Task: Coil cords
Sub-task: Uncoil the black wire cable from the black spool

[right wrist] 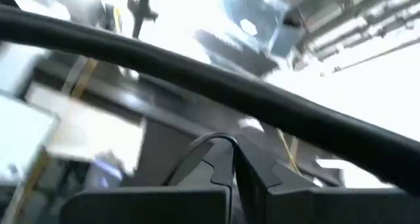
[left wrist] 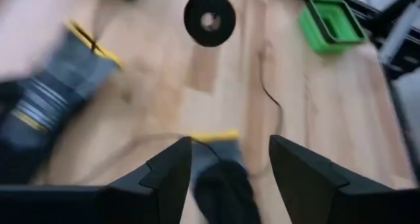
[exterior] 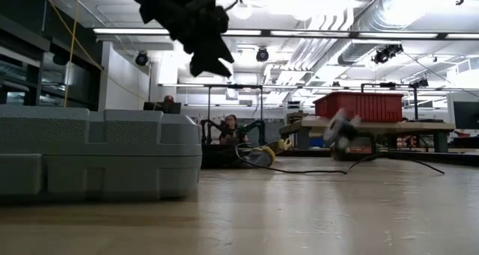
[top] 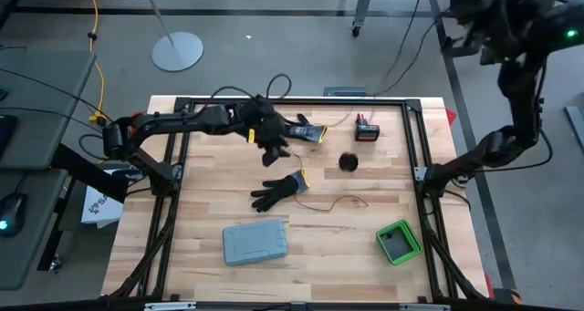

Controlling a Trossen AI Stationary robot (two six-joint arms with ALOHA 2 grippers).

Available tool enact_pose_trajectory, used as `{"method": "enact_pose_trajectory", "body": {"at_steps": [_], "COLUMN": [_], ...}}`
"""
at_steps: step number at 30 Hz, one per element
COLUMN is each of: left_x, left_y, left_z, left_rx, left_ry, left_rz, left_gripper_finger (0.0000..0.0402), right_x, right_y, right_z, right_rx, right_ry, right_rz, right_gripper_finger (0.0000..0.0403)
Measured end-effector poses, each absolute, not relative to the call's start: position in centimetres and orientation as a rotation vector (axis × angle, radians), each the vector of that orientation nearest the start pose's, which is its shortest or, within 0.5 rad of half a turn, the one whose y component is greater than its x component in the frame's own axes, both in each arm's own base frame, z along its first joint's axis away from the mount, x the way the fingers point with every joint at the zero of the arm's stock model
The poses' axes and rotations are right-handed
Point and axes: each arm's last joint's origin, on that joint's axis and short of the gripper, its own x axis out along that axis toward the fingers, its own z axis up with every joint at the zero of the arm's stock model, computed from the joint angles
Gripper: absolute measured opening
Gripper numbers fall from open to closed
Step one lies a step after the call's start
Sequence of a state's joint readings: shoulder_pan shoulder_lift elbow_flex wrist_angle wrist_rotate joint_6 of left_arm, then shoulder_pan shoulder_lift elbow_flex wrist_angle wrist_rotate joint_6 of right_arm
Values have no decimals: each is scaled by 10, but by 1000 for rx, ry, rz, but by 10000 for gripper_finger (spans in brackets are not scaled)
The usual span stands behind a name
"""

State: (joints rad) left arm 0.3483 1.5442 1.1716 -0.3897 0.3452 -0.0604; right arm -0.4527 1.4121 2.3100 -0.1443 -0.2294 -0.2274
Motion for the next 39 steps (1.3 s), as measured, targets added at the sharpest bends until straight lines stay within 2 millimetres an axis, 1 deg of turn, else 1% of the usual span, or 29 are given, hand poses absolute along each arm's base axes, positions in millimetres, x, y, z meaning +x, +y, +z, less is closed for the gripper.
{"method": "enact_pose_trajectory", "body": {"at_steps": [1, 4, 6, 8, 9, 11, 13, 15, 17, 19, 21, 23, 25, 27, 29, 31, 33, 35, 37, 39], "left_x": [316, 316, 315, 312, 309, 299, 285, 268, 252, 237, 225, 217, 214, 215, 220, 226, 233, 239, 245, 251], "left_y": [107, 117, 122, 125, 127, 132, 137, 141, 145, 148, 152, 156, 161, 166, 171, 176, 180, 179, 177, 174], "left_z": [273, 284, 291, 302, 311, 334, 364, 389, 406, 418, 425, 428, 427, 423, 415, 404, 396, 391, 388, 384], "left_rx": [-301, -288, -279, -281, -284, -266, -218, -169, -127, -110, -114, -129, -141, -171, -223, -294, -350, -378, -387, -394], "left_ry": [704, 669, 648, 618, 587, 491, 360, 249, 172, 128, 101, 90, 93, 105, 139, 183, 212, 227, 237, 253], "left_rz": [42, 82, 91, 96, 96, 91, 117, 157, 202, 240, 275, 303, 300, 279, 240, 194, 154, 120, 102, 84], "left_gripper_finger": [200, 200, 200, 200, 200, 200, 200, 200, 200, 200, 200, 200, 200, 200, 200, 200, 200, 200, 200, 200], "right_x": [140, 143, 148, 156, 161, 172, 185, 195, 205, 217, 231, 244, 262, 288, 316, 334, 344, 348, 343, 334], "right_y": [-61, -63, -64, -66, -69, -72, -73, -72, -70, -67, -64, -62, -58, -53, -44, -35, -28, -20, -11, -5], "right_z": [660, 659, 655, 646, 639, 625, 609, 592, 572, 549, 525, 501, 478, 453, 423, 388, 349, 307, 264, 232], "right_rx": [-459, -417, -378, -314, -285, -219, -154, -73, 10, 91, 162, 218, 260, 279, 291, 333, 380, 421, 465, 516], "right_ry": [-709, -683, -629, -521, -459, -318, -183, -26, 150, 352, 558, 766, 939, 1018, 1057, 1120, 1188, 1249, 1324, 1380], "right_rz": [-278, -235, -206, -186, -180, -164, -134, -104, -75, -60, -86, -110, -98, -60, 9, 26, 11, -19, -56, -103], "right_gripper_finger": [0, 0, 0, 0, 0, 0, 0, 0, 0, 0, 0, 0, 0, 0, 0, 0, 0, 0, 0, 0]}}
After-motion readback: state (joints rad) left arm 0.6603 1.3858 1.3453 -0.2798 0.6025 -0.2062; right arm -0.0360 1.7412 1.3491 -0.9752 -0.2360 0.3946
